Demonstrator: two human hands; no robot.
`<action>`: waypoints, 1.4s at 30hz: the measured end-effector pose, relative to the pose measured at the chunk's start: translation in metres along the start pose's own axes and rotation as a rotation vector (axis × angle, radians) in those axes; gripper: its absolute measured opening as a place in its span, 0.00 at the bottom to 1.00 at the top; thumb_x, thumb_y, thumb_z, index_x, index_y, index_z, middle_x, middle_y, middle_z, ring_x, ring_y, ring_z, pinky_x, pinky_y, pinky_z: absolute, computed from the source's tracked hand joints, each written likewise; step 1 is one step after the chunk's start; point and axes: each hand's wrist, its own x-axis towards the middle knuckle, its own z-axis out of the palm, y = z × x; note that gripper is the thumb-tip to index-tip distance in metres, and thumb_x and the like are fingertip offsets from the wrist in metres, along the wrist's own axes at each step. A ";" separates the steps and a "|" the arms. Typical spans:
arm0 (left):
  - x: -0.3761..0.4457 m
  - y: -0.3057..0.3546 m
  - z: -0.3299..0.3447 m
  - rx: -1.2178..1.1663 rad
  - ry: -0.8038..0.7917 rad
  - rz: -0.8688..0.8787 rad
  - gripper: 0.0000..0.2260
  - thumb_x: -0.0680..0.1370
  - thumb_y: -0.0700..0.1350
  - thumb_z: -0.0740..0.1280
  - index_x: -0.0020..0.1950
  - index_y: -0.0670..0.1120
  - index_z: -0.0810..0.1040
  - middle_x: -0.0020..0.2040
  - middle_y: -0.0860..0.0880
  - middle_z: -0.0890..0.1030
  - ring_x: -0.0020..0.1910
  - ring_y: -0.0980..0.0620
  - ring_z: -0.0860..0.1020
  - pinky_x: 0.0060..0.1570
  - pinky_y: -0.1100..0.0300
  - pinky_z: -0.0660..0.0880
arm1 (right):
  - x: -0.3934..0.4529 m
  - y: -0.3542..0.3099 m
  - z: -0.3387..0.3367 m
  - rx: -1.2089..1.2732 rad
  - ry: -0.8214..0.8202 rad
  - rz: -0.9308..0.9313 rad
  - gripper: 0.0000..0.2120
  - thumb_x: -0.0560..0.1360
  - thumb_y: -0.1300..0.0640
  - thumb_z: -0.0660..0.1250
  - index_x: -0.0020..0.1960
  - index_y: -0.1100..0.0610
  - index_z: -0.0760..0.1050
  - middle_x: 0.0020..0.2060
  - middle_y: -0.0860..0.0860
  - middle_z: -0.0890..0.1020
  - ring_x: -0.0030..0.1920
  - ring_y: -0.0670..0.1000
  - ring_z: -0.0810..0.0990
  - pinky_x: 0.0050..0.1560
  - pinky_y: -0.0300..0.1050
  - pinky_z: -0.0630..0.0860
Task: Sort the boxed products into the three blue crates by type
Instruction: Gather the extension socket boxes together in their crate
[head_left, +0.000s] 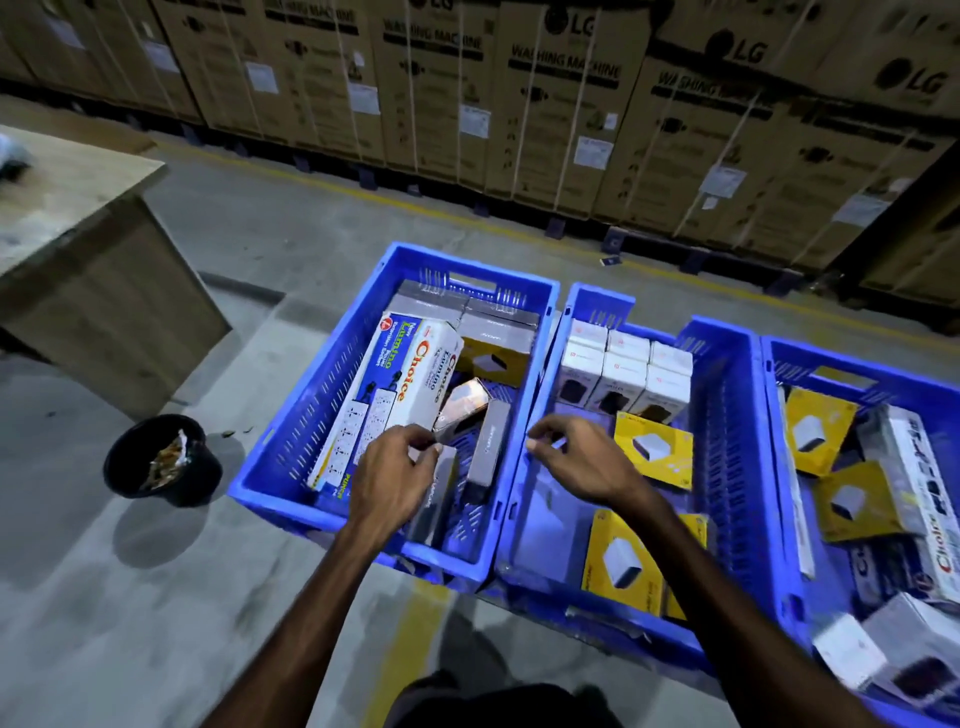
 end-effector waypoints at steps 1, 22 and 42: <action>0.002 -0.001 0.005 -0.019 -0.024 0.028 0.08 0.79 0.51 0.73 0.56 0.50 0.86 0.52 0.54 0.87 0.40 0.57 0.82 0.49 0.56 0.79 | -0.007 0.004 0.005 0.036 0.011 0.001 0.11 0.81 0.49 0.68 0.58 0.53 0.82 0.49 0.47 0.85 0.48 0.48 0.82 0.50 0.47 0.77; 0.144 0.019 0.089 0.619 -0.355 0.278 0.42 0.76 0.46 0.73 0.84 0.47 0.52 0.65 0.34 0.78 0.63 0.33 0.78 0.63 0.41 0.76 | -0.062 0.024 0.037 0.334 0.151 -0.006 0.07 0.82 0.52 0.69 0.56 0.53 0.83 0.48 0.42 0.83 0.46 0.41 0.81 0.46 0.32 0.75; -0.017 0.079 0.031 -1.556 -0.345 -0.355 0.23 0.77 0.38 0.70 0.73 0.45 0.73 0.61 0.39 0.84 0.52 0.43 0.85 0.43 0.53 0.84 | -0.031 -0.017 0.036 0.717 0.364 0.049 0.30 0.72 0.34 0.71 0.71 0.37 0.66 0.56 0.45 0.82 0.49 0.52 0.86 0.51 0.56 0.84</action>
